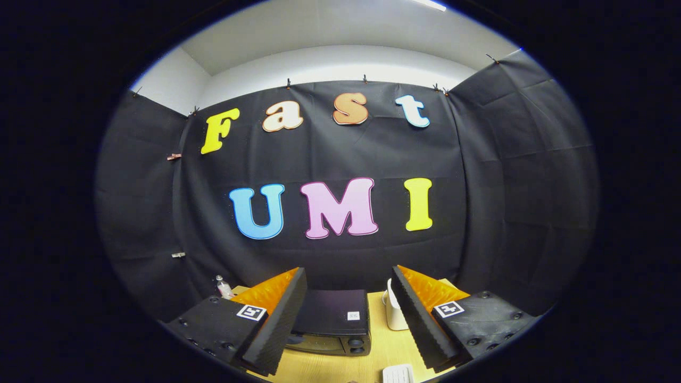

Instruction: Open the toaster oven, put the food inside, and close the toaster oven door.

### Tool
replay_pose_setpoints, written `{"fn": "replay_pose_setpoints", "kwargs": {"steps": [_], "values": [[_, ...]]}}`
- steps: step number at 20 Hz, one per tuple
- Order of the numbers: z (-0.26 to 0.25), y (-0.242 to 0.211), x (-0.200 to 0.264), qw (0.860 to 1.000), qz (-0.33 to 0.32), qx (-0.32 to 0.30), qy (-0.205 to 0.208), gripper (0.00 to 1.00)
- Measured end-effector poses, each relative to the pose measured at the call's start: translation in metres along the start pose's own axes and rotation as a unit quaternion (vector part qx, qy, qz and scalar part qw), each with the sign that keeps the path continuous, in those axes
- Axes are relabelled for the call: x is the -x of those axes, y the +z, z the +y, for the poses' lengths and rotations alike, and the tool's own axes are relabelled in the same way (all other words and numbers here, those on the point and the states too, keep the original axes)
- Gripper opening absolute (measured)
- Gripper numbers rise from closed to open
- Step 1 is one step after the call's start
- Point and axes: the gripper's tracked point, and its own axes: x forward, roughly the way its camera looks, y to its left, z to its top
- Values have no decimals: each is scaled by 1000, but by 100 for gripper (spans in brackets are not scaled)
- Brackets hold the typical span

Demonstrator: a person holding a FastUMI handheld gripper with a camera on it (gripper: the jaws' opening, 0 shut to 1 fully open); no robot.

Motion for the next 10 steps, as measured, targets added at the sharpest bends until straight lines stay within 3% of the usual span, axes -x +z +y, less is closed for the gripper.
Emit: {"fn": "replay_pose_setpoints", "kwargs": {"steps": [10], "values": [[-18,-4,-16,1000,8,6,-3,98]]}}
